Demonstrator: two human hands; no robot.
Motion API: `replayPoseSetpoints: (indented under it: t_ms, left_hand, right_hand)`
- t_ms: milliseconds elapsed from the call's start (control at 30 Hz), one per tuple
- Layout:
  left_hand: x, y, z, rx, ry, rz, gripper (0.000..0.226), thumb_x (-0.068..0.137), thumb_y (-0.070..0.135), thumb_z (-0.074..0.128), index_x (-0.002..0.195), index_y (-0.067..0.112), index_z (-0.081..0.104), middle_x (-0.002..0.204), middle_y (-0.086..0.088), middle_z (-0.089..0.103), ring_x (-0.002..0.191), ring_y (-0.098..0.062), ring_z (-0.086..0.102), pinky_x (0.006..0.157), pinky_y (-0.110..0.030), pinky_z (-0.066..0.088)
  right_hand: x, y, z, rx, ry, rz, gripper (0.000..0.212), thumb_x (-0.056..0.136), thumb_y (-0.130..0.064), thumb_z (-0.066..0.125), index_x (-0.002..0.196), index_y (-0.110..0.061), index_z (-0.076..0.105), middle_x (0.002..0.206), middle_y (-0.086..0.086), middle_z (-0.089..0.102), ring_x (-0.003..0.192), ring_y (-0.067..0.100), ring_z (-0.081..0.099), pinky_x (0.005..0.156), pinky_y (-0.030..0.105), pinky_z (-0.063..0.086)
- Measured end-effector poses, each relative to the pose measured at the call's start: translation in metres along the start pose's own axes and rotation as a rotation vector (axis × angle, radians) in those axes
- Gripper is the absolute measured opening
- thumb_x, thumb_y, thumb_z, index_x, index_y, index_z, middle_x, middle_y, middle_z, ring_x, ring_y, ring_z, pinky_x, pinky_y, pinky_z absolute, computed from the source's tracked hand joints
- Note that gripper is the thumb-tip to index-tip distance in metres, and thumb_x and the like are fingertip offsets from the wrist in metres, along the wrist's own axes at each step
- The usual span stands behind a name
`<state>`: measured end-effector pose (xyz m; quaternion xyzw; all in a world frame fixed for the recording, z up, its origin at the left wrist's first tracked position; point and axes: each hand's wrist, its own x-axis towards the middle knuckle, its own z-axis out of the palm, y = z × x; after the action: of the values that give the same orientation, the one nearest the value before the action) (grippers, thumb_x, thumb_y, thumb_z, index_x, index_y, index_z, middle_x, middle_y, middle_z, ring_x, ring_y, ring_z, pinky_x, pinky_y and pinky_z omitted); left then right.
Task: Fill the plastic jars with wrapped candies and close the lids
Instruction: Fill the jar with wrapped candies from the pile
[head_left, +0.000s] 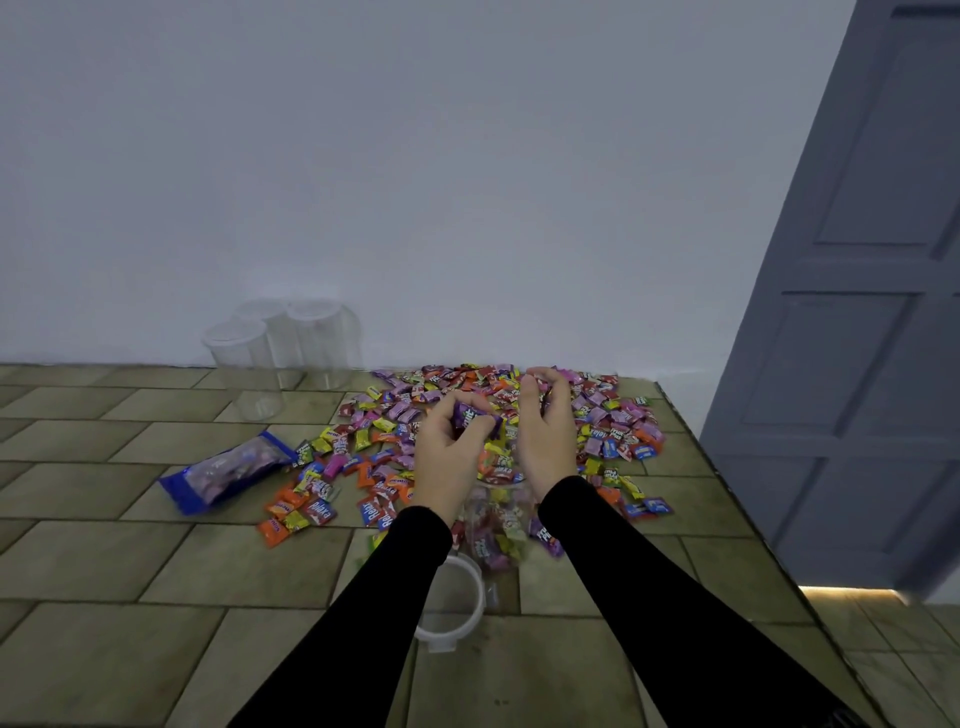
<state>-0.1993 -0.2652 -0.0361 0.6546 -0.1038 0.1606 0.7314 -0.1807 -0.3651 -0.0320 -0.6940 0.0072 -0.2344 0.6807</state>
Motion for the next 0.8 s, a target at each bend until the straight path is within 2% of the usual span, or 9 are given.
replayPoseSetpoints:
  t_ms: [133,233,333,400,500,600,667,733,800]
  left_hand:
    - [0.001,-0.002,-0.001,0.004,0.004,-0.004,0.006,0.078,0.012,0.063,0.083,0.016,0.063,0.075,-0.017,0.052,0.068,-0.028,0.048,0.064,-0.038,0.044]
    - [0.001,-0.003,0.000,-0.037,-0.005,-0.015,0.011,0.081,0.005,0.062,0.089,0.012,0.062,0.076,-0.006,0.054,0.066,-0.023,0.050,0.058,-0.030,0.047]
    - [0.000,-0.002,0.001,-0.076,-0.016,-0.003,0.015,0.086,-0.004,0.059,0.094,0.008,0.061,0.088,-0.006,0.063,0.070,-0.013,0.059,0.060,-0.023,0.049]
    - [0.000,-0.001,0.000,-0.138,-0.023,0.003,0.010,0.084,0.008,0.059,0.093,0.010,0.063,0.090,-0.004,0.065,0.079,-0.011,0.061,0.063,-0.021,0.049]
    - [-0.001,0.000,-0.001,-0.203,0.046,0.036,0.018,0.084,0.021,0.051,0.092,0.009,0.063,0.092,-0.004,0.064,0.076,-0.006,0.059,0.058,-0.017,0.046]
    - [-0.003,-0.014,-0.003,-0.050,0.140,0.047,0.030,0.096,0.031,0.041,0.100,0.013,0.064,0.100,0.001,0.067,0.092,-0.011,0.061,0.082,-0.027,0.048]
    - [-0.005,-0.022,-0.003,-0.069,0.123,-0.097,0.045,0.102,0.045,0.030,0.107,0.018,0.065,0.107,0.000,0.069,0.105,-0.020,0.061,0.087,-0.033,0.051]
    - [-0.008,-0.031,-0.002,-0.133,0.058,-0.284,0.065,0.095,0.060,0.019,0.113,0.018,0.065,0.112,-0.004,0.069,0.110,-0.025,0.060,0.070,-0.025,0.056]
    - [-0.011,-0.038,0.001,-0.199,0.009,-0.393,0.075,0.096,0.061,0.012,0.114,0.013,0.066,0.115,-0.009,0.069,0.109,-0.028,0.062,0.056,-0.025,0.056]
  right_hand:
    - [-0.001,-0.001,0.000,-0.033,0.007,-0.015,0.017,0.101,-0.030,0.043,0.113,-0.019,0.049,0.106,-0.006,0.056,0.091,0.008,0.052,0.068,0.006,0.038]
    - [-0.001,-0.001,0.000,-0.046,0.010,-0.020,0.018,0.101,-0.029,0.043,0.114,-0.017,0.050,0.106,-0.008,0.056,0.090,0.006,0.052,0.066,0.000,0.035]
    - [-0.001,-0.001,-0.001,-0.051,0.010,-0.025,0.019,0.101,-0.029,0.043,0.114,-0.017,0.050,0.107,-0.008,0.056,0.096,0.008,0.052,0.067,0.000,0.034]
    - [-0.002,-0.002,-0.001,-0.055,0.007,-0.028,0.021,0.101,-0.029,0.042,0.116,-0.016,0.050,0.106,-0.008,0.056,0.096,0.008,0.052,0.068,0.003,0.036]
    - [-0.004,-0.004,-0.001,-0.066,-0.011,-0.032,0.025,0.101,-0.031,0.042,0.119,-0.016,0.049,0.105,-0.008,0.055,0.093,0.008,0.053,0.075,0.018,0.039]
    - [-0.007,-0.002,-0.002,-0.116,-0.046,-0.057,0.026,0.102,-0.034,0.040,0.120,-0.017,0.048,0.096,-0.014,0.054,0.080,-0.001,0.051,0.069,0.016,0.039]
    - [-0.006,-0.001,-0.003,-0.134,-0.062,-0.058,0.025,0.102,-0.034,0.039,0.120,-0.018,0.048,0.093,-0.018,0.052,0.078,-0.005,0.050,0.066,0.010,0.038]
    - [-0.006,-0.001,-0.004,-0.122,-0.068,-0.048,0.023,0.102,-0.032,0.040,0.118,-0.018,0.049,0.098,-0.016,0.054,0.084,-0.006,0.050,0.069,0.006,0.036]
    - [-0.006,-0.001,-0.004,-0.111,-0.079,-0.043,0.019,0.102,-0.030,0.042,0.115,-0.020,0.049,0.099,-0.016,0.054,0.088,-0.005,0.050,0.070,0.002,0.035]
